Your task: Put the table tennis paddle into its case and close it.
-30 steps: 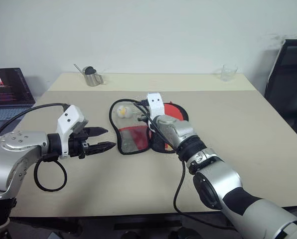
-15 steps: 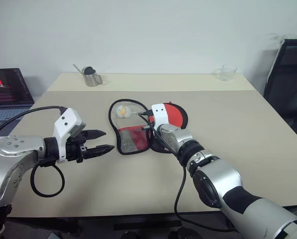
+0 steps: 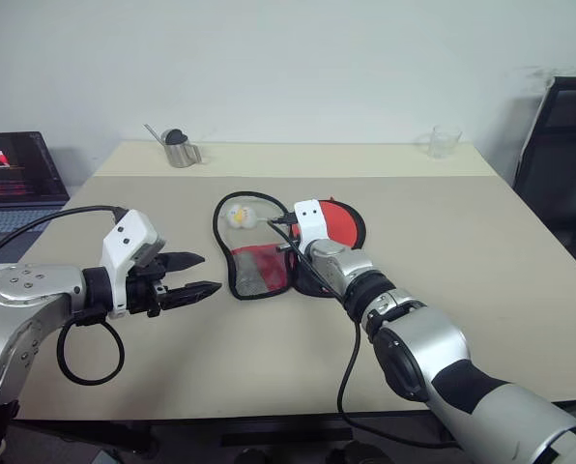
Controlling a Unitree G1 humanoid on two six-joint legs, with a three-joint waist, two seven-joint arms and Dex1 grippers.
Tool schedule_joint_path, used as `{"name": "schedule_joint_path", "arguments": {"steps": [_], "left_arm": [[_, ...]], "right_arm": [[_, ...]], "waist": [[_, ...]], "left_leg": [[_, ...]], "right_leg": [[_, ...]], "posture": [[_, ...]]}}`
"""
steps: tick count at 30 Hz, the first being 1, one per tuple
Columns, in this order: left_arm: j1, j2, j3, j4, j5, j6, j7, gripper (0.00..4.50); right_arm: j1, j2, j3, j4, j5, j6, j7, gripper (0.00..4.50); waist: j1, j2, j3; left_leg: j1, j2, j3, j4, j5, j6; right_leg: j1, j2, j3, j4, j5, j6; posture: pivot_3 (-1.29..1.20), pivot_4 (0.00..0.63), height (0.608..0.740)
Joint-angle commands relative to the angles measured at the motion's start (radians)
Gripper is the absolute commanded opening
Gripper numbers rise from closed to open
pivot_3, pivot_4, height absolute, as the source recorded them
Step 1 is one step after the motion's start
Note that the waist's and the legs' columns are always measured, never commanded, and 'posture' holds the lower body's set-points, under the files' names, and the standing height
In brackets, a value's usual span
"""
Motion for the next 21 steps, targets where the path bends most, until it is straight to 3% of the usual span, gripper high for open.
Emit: {"name": "schedule_joint_path", "arguments": {"steps": [1, 21], "left_arm": [[-0.02, 0.02, 0.022, -0.018, -0.008, -0.005, 0.004, 3.18], [-0.041, 0.02, 0.014, -0.011, -0.008, -0.005, -0.002, 3.18]], "right_arm": [[-0.03, 0.045, -0.008, -0.003, -0.019, -0.007, -0.021, 0.02], [-0.026, 0.04, -0.016, 0.012, -0.034, -0.038, -0.036, 0.02]], "waist": [[0.001, 0.0, 0.0], [0.001, 0.0, 0.0]], "left_leg": [[0.0, 0.0, 0.0, 0.0, 0.0, 0.0], [0.0, 0.0, 0.0, 0.0, 0.0, 0.0]], "right_leg": [[0.0, 0.0, 0.0, 0.0, 0.0, 0.0], [0.0, 0.0, 0.0, 0.0, 0.0, 0.0]], "posture": [[0.0, 0.15, 0.74], [0.0, 0.15, 0.74]]}}
